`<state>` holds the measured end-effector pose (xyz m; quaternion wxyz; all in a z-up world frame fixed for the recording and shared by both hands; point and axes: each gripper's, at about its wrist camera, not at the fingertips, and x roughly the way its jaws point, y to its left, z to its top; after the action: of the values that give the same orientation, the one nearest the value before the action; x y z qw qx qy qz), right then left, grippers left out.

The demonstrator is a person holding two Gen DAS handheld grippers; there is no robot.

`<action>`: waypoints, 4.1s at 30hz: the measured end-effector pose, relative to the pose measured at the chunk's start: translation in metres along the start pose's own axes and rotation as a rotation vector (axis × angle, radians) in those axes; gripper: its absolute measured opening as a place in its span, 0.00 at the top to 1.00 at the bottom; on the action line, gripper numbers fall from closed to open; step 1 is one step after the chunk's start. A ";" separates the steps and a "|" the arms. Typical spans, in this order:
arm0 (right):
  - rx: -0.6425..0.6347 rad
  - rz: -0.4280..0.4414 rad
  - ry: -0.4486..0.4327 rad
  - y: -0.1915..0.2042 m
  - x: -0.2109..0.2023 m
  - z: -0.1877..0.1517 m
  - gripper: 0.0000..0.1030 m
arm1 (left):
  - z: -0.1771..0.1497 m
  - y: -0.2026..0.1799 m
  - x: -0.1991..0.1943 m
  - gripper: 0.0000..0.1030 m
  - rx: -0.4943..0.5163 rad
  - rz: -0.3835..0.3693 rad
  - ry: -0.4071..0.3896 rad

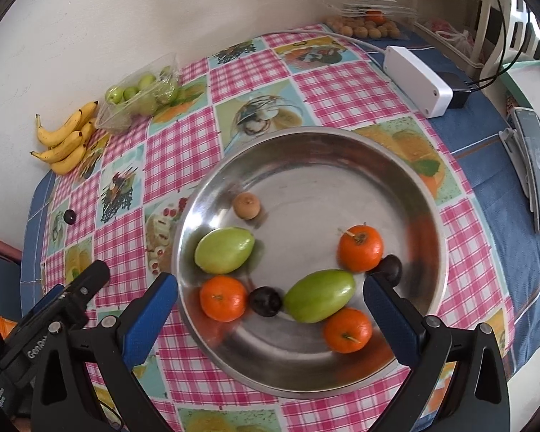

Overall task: Organize fruits
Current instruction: 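Withdraw both open grippers from the bowl toward the kiwi and plum on the table, then grasp the brown kiwi with the right gripper while the left gripper approaches the dark plum, then close the left gripper on the dark plum while the right gripper holds the kiwi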

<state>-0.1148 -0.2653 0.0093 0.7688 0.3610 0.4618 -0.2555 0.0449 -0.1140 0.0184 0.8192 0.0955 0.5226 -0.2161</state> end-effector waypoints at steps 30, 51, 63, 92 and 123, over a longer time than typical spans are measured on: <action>-0.139 0.071 0.094 0.120 0.049 -0.019 0.00 | 0.007 0.136 0.018 0.00 -0.201 0.075 0.060; -0.232 0.087 0.150 0.183 0.089 -0.039 0.00 | -0.004 0.191 0.040 0.00 -0.308 0.092 0.123; -0.307 0.094 0.106 0.201 0.104 -0.038 0.01 | -0.004 0.195 0.054 0.00 -0.315 0.105 0.140; -0.353 0.086 0.072 0.213 0.105 -0.038 0.68 | -0.006 0.203 0.062 0.00 -0.350 0.106 0.158; -0.285 0.148 -0.021 0.200 0.087 0.013 0.74 | 0.035 0.193 0.067 0.00 -0.217 0.096 0.010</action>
<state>0.0753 -0.1588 -0.0006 0.8337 0.2786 0.4576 -0.1339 0.1848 0.0272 -0.0399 0.8314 0.0323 0.5419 -0.1184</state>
